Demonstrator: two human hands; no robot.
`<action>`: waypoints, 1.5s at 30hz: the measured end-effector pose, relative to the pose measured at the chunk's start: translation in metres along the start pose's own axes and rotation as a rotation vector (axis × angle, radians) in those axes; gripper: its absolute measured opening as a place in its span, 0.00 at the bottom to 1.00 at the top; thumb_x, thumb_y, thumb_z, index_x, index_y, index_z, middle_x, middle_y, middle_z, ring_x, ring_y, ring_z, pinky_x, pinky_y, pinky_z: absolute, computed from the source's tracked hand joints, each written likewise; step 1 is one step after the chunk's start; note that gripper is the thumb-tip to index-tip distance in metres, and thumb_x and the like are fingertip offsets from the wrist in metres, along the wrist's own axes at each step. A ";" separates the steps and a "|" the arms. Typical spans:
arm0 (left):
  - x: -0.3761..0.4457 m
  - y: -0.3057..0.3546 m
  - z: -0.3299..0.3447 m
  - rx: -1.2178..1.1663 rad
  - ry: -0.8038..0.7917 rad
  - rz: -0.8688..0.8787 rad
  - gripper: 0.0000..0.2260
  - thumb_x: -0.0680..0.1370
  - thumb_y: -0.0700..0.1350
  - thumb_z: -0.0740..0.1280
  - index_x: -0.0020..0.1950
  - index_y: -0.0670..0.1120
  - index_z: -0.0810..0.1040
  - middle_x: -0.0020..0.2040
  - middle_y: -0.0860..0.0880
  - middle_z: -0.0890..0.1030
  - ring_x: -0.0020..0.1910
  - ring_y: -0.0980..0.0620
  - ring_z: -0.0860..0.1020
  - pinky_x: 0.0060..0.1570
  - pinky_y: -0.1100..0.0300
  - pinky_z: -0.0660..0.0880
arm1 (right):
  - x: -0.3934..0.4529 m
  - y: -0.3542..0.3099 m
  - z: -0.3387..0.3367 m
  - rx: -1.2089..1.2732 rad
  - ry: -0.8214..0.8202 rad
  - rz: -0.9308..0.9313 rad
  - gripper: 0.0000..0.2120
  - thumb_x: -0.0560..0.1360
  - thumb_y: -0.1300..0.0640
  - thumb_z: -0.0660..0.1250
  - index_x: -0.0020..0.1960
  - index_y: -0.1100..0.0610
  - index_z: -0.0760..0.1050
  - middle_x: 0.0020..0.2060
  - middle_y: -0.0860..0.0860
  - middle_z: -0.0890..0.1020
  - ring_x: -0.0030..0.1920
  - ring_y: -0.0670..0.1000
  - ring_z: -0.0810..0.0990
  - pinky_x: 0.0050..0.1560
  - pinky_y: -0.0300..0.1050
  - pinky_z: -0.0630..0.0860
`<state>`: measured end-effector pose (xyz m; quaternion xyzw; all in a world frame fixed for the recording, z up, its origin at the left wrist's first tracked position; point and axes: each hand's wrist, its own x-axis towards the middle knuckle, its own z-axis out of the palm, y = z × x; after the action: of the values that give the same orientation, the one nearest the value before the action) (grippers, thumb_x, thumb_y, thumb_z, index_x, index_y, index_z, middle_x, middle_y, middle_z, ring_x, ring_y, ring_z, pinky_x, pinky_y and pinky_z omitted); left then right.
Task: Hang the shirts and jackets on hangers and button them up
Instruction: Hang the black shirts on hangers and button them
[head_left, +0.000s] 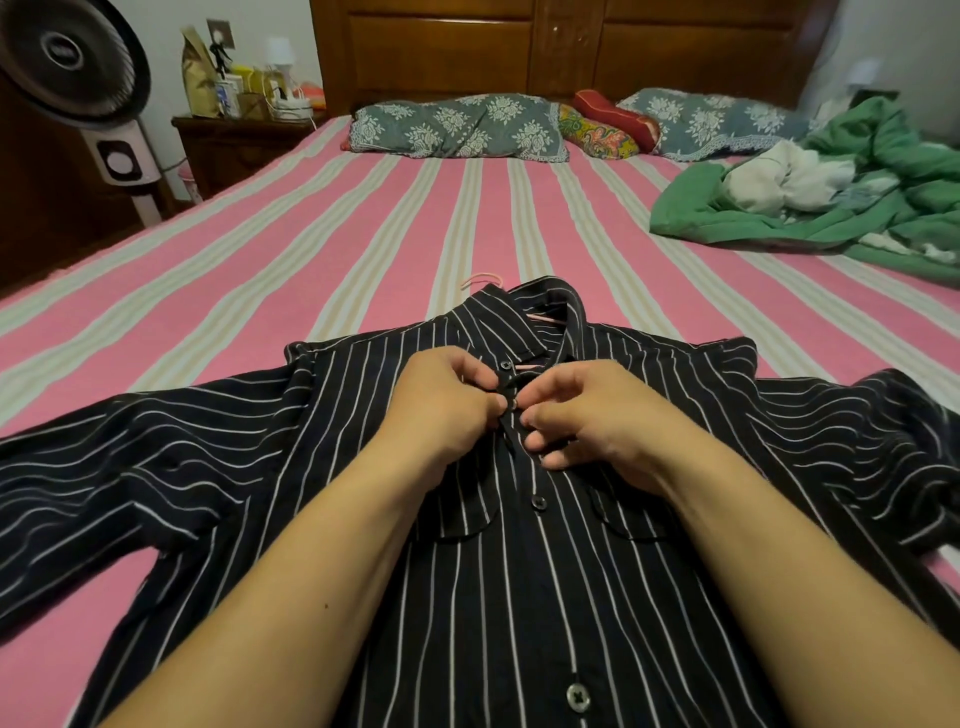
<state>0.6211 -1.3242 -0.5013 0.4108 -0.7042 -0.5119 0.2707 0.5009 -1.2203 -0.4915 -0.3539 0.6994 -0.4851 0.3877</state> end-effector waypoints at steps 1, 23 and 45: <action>0.000 -0.001 0.000 -0.006 0.008 0.004 0.10 0.71 0.32 0.75 0.41 0.44 0.78 0.33 0.46 0.80 0.30 0.50 0.79 0.40 0.53 0.79 | 0.001 0.002 0.002 -0.070 0.038 -0.049 0.04 0.77 0.69 0.69 0.49 0.62 0.79 0.37 0.56 0.81 0.33 0.49 0.82 0.28 0.41 0.78; 0.002 -0.005 -0.004 -0.079 -0.089 -0.005 0.16 0.74 0.27 0.69 0.38 0.46 0.70 0.34 0.46 0.82 0.32 0.51 0.77 0.32 0.62 0.74 | 0.007 0.009 0.003 -1.046 0.227 -0.582 0.09 0.77 0.50 0.65 0.47 0.52 0.83 0.40 0.49 0.84 0.45 0.54 0.81 0.48 0.50 0.77; 0.004 -0.021 0.004 0.644 0.056 0.302 0.14 0.74 0.62 0.72 0.51 0.57 0.73 0.49 0.57 0.75 0.54 0.52 0.74 0.57 0.50 0.73 | 0.024 0.001 -0.023 0.145 0.398 0.172 0.21 0.76 0.44 0.72 0.47 0.64 0.78 0.37 0.58 0.85 0.27 0.50 0.80 0.26 0.40 0.76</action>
<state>0.6224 -1.3289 -0.5223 0.3803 -0.8745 -0.2065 0.2190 0.4693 -1.2312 -0.4922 -0.1614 0.7529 -0.5596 0.3066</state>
